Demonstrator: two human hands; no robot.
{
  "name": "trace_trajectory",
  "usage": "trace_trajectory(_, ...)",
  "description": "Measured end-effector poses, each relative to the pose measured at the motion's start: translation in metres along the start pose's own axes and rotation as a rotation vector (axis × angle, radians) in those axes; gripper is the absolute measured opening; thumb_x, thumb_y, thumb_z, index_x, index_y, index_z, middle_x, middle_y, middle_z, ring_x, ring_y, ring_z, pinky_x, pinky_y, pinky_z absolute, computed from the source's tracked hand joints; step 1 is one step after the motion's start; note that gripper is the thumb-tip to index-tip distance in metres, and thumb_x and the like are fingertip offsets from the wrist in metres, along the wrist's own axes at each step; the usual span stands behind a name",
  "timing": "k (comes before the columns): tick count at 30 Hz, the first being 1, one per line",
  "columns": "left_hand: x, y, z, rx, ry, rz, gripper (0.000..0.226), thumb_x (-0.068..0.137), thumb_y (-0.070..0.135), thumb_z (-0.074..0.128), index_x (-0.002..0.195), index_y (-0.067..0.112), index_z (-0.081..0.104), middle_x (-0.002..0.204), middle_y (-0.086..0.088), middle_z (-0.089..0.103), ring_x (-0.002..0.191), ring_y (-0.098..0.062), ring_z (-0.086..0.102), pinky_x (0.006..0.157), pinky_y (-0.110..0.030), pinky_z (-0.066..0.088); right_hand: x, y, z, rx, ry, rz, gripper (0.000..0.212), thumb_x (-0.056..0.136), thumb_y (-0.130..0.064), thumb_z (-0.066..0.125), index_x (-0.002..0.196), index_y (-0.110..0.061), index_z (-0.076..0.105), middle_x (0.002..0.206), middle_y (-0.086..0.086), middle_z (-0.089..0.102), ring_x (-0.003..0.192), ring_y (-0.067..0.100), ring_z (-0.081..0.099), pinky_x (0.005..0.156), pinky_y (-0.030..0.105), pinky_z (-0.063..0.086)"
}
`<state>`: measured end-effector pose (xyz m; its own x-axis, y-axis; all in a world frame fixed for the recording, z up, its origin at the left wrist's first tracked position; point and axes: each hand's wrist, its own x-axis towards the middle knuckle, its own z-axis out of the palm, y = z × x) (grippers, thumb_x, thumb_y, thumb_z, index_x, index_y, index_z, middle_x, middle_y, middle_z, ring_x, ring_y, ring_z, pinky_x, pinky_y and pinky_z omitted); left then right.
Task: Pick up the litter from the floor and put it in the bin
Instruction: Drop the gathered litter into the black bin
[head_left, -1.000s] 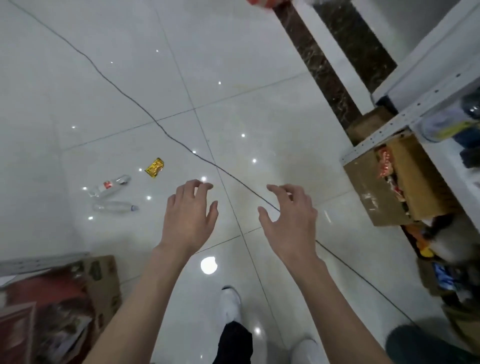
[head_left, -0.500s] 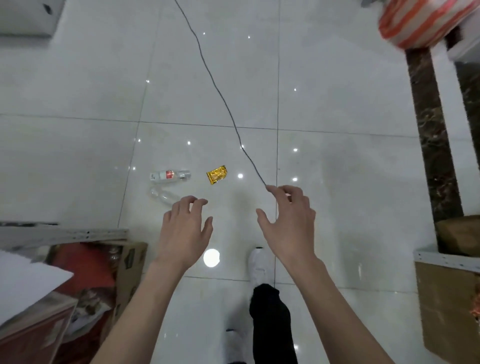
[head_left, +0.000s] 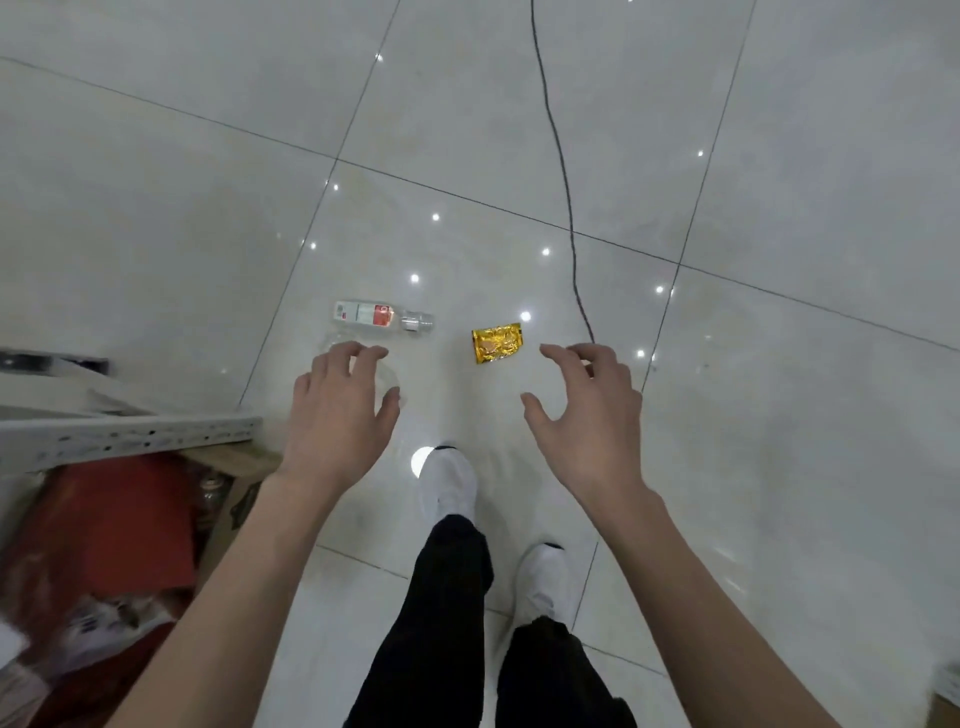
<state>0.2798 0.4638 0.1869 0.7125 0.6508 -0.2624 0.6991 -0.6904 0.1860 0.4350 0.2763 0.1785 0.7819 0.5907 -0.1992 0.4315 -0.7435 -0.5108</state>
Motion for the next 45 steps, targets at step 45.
trace_trajectory(45,0.254,-0.124,0.331,0.260,0.135,0.056,0.059,0.083,0.027,0.068,0.137,0.028,0.045,0.141,-0.011,0.045,0.133,-0.041,0.034,0.102,-0.059,0.029,0.199,0.151,0.393,-0.141,0.088,-0.204,0.057,0.058,0.021,0.058,0.101,-0.015,0.067,0.099,0.009,0.053,0.087,0.032,0.047,0.066,0.039,0.045)
